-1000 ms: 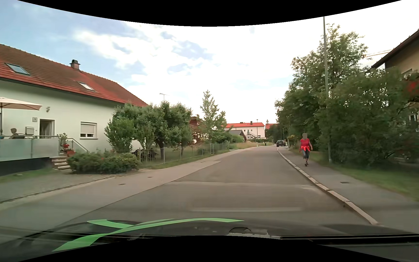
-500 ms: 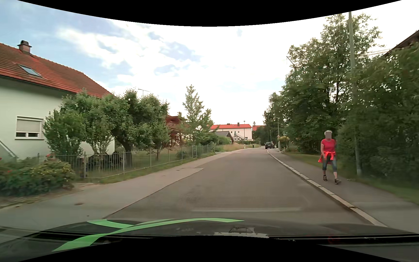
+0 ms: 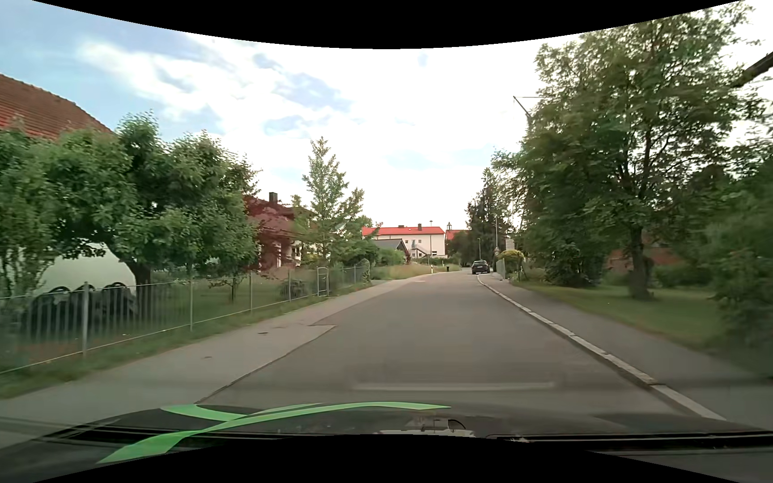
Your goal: Follow the waypoints while adhering to traffic rules and regulations
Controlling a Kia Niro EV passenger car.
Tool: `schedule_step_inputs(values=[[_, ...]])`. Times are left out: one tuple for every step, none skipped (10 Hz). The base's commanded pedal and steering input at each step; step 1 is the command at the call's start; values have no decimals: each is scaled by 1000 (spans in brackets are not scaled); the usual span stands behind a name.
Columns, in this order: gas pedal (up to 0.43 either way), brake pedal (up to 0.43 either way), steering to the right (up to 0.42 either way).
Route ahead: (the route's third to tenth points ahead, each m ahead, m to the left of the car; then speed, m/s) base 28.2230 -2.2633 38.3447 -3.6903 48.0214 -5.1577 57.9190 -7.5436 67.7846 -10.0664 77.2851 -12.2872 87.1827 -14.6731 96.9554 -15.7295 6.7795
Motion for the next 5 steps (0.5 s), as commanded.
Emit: schedule_step_inputs(values=[[157,0,36],[157,0,30],[157,0,28],[157,0,28],[157,0,28]])
